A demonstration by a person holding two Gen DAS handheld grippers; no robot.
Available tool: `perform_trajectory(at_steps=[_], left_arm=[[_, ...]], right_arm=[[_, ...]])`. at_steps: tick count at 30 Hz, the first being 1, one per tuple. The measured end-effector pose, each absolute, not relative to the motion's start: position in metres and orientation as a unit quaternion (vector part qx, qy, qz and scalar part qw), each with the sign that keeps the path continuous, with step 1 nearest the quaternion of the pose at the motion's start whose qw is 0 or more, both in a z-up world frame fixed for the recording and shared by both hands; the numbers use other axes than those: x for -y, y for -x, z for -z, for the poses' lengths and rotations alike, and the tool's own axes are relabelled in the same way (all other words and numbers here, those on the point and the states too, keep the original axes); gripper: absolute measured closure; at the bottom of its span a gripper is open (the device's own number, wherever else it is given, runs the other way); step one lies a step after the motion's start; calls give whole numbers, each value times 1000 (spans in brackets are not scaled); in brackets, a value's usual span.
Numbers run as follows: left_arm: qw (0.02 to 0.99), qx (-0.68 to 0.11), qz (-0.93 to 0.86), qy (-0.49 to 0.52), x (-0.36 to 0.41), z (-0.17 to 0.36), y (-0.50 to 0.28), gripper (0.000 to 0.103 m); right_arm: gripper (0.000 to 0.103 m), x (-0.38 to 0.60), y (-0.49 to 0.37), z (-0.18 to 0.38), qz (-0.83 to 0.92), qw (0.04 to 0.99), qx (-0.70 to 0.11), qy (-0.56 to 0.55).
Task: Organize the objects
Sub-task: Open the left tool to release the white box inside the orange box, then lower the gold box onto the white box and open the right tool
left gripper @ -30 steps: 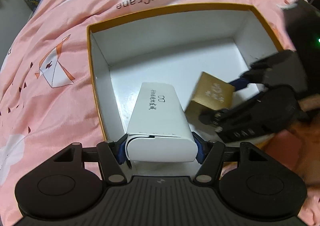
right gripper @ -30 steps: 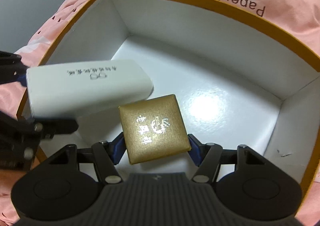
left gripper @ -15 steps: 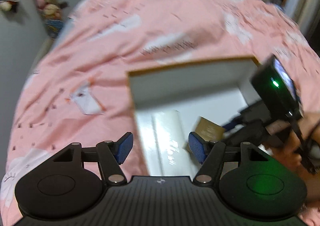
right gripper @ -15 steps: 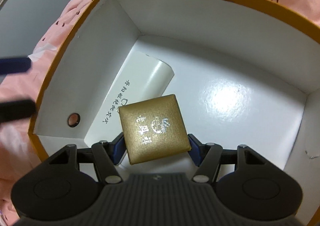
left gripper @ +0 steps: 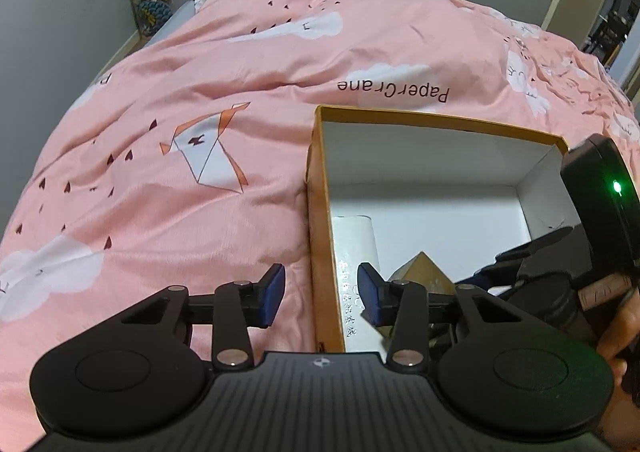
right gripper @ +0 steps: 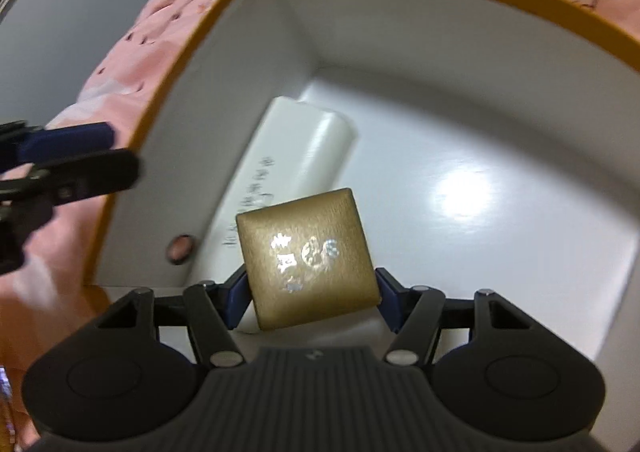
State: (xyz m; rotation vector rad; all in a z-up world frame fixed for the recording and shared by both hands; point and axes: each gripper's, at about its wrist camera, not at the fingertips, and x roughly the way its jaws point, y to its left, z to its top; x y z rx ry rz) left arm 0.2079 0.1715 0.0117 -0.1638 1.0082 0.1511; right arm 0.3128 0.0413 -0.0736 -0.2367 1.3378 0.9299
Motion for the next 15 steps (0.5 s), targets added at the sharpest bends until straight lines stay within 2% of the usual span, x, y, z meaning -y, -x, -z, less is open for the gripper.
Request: perform_trajectory(at_steps=[5,10,15], left_arm=[[874,-473,-70,81,-175,-8,-206,57],[873,-475,-73,80,-177,-2,-215,67],[870,-478,-75,94,-181,4,-222,69]], right_arm=[[39,-43,-317,61,-391,702,-586,104],[42,-31,-347,41,-341,747,-568,46],[42,-47,-368,34,-322,769,-552,-22]])
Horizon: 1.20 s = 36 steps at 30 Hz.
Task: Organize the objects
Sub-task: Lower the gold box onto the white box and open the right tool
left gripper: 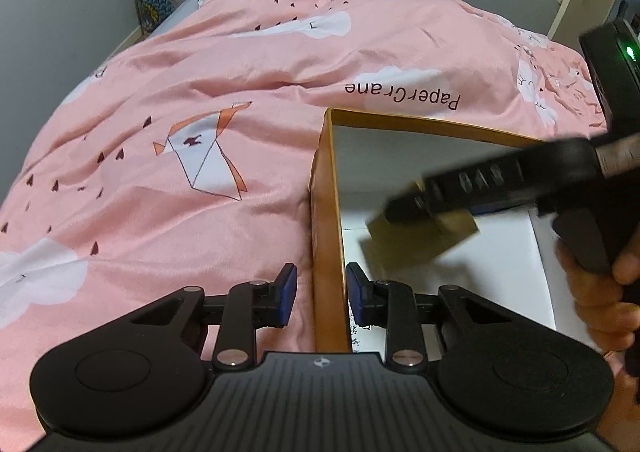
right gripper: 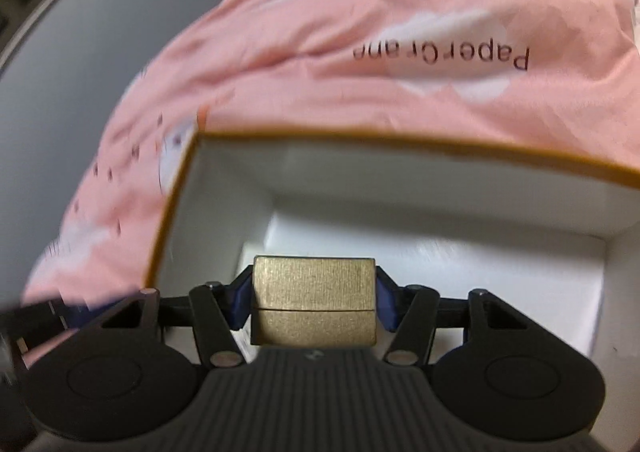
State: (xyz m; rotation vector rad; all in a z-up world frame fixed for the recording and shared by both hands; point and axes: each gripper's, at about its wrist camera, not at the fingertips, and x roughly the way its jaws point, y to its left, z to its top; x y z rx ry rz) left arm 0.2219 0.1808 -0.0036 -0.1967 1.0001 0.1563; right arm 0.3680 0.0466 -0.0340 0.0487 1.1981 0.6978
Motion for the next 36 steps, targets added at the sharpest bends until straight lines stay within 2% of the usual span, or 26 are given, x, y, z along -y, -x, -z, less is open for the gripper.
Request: perform_trajectory(at_steps=[11,29,33,35,36], left_arm=[[870,-478,-76,93,-182,13,-236,73],[870,-478,-77,92,-181,15,-236,73],[869,-480,-78,91,-181,15,-236,73],[869,-480,-78,91,-181,15,-236,73],[869,-480,-78,91,-181,15,-236,73]], right_arm=[[42,-56,-376,45,-238,820,-507,-114],[38,-55,-385,59,-297,784,-533,-115],[34,-54,-387,53,-325,775,-528,-126],[36,-56,-385,48,-324,778,-526,-112],[43,-57,-384,48,-322,779,-527,-105]])
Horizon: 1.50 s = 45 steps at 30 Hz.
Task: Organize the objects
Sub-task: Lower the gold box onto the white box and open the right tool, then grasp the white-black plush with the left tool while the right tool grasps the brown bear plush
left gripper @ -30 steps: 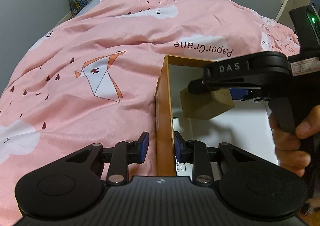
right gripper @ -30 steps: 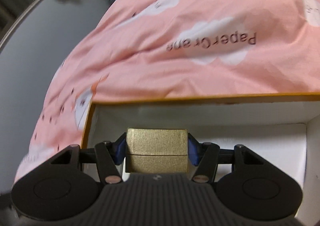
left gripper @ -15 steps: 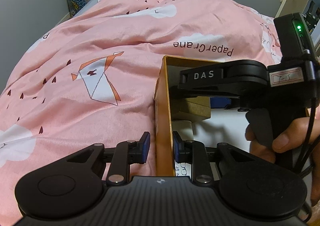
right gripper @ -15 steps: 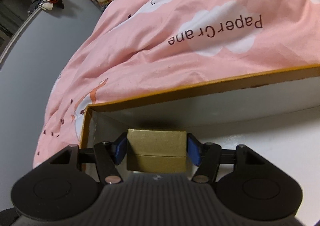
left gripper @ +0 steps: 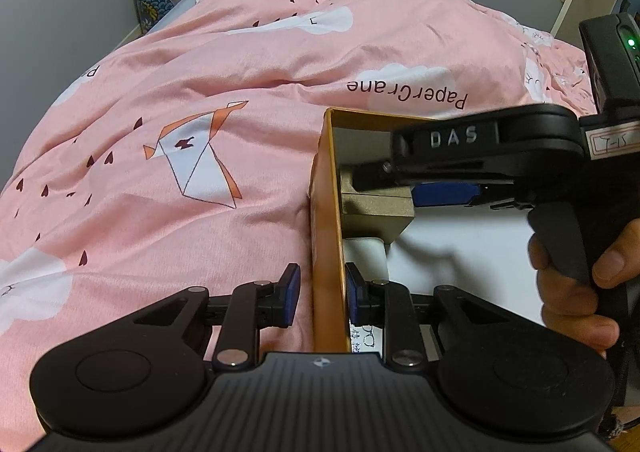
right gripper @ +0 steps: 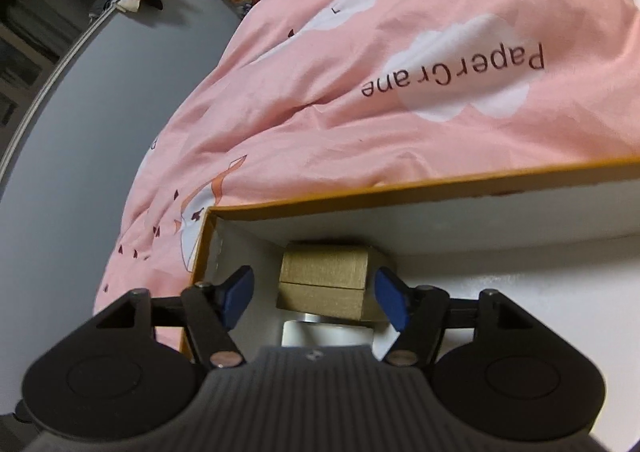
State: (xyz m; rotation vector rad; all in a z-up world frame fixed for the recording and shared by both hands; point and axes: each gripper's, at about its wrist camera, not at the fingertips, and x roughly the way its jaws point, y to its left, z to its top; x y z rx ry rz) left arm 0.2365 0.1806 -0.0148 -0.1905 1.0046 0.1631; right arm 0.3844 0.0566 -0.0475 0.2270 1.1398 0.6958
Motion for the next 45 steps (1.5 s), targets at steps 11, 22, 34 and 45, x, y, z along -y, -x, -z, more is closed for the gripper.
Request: perform_trajectory(at_steps=[11,22,34,45], left_arm=[[871,-477,-83,84,-181,14,-237,75],[907,-408,-98,38,-154,-34,-199,75],[917,-397,-20,37,-86,-51,-85,75],[880,-462,-6,108,-63,14,-43,74]], right_arm=[[83,-53,-389,60,-324,774,-533,-106],[84,-18,-336,-1,-384,789,-477,-52],[77,117,-178,-19,-387,825,-411,-29],[77,153,-110,34,-313,829,-464,-1]])
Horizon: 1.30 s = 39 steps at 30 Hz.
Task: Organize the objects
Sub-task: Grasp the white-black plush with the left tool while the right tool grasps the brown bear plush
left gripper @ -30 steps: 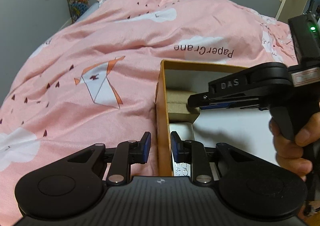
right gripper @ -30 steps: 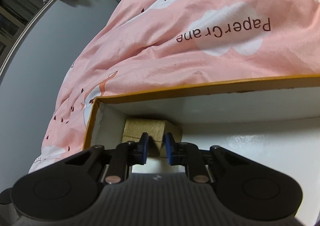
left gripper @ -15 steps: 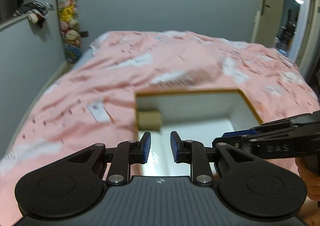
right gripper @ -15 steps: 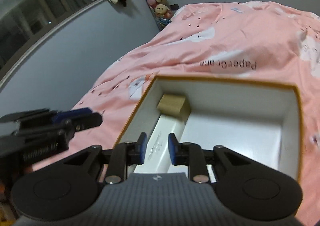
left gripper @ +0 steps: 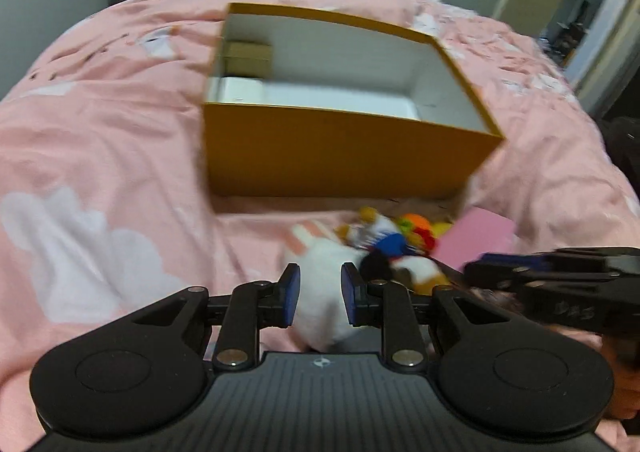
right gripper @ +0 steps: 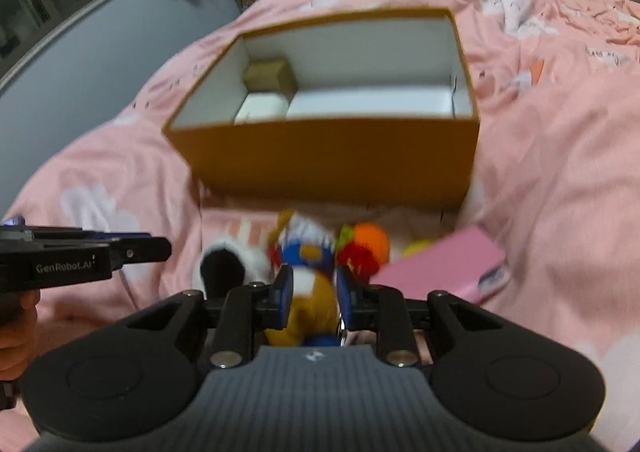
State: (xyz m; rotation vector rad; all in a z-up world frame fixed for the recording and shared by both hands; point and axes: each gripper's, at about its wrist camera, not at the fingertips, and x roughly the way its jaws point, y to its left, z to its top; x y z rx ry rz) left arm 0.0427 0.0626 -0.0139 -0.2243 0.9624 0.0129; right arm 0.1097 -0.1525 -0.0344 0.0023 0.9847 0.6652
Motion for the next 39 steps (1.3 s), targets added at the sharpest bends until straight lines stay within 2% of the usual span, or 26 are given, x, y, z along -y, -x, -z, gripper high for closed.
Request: perform_trajectory(at_steps=[2,3,7,18,25,29,39], left_arm=[[881,-464,4,89,-53,16,-43,71],[881,-467,4,80,-50,17,-45,66],[877,-480,-3,25,-31,25,-57,41],[860,-510,-16,15,-25,48,-76,38],[849,-523,-45,59,-54,43,-59,51],[841,-528,-58,106,-76,44,-50,51],[830,-537,-51,141,-84,44,-55,40]], right_arm=[[76,152,-107,39,-309,825,-474,-6],[76,153,-105,41,-306,825,-475,-4],[67,152,-105,43,-293,831,-472,7],[66,153,-112,54,-313,818,-483,11],[65,139,-119,59,-328,806,-492,22],[57,130,-124,62,-333,802,-495,31],[53,124,-142,78,-330,777,-536,2]])
